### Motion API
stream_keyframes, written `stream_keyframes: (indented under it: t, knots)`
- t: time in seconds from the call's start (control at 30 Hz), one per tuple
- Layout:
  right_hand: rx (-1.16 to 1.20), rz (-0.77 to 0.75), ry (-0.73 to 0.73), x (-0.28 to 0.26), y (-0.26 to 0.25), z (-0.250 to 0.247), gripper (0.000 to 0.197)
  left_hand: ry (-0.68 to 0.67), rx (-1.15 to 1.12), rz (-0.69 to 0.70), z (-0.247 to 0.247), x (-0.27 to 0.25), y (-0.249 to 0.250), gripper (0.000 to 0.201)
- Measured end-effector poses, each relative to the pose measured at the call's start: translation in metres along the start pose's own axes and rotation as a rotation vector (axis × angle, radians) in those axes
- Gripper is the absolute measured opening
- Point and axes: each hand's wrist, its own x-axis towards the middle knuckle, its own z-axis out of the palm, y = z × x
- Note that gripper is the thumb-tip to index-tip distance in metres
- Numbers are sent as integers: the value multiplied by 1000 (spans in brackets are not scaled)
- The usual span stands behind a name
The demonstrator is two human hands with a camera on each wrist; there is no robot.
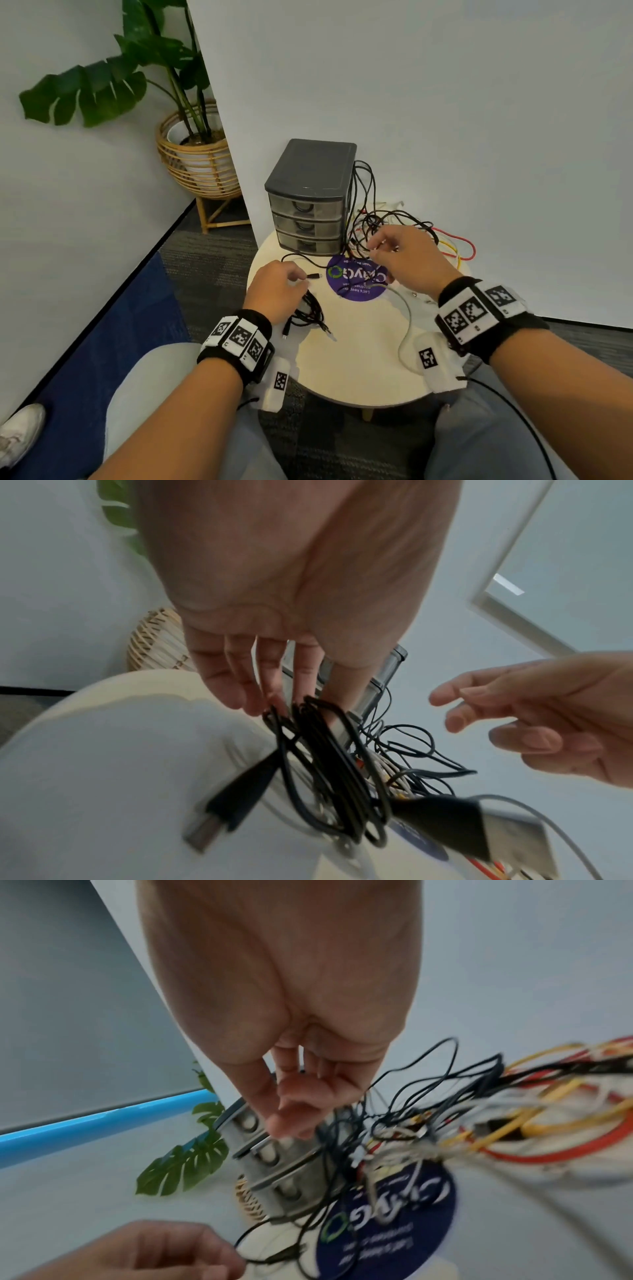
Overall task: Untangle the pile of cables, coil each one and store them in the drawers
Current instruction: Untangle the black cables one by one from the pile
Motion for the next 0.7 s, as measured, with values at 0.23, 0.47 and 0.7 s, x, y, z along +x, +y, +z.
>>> stream_keyframes:
  t: [0.23,0.47,0.7]
  knots:
    - [-75,42,-52,0,30,-5,35,-162,0,197,-7,28,67,20]
    - [176,-28,-137,-7,47,6,46,-403,129,104,-3,53,107,36]
    - [251,5,-182,4,49,4,42,-81,-106,175,-18,49,122,27]
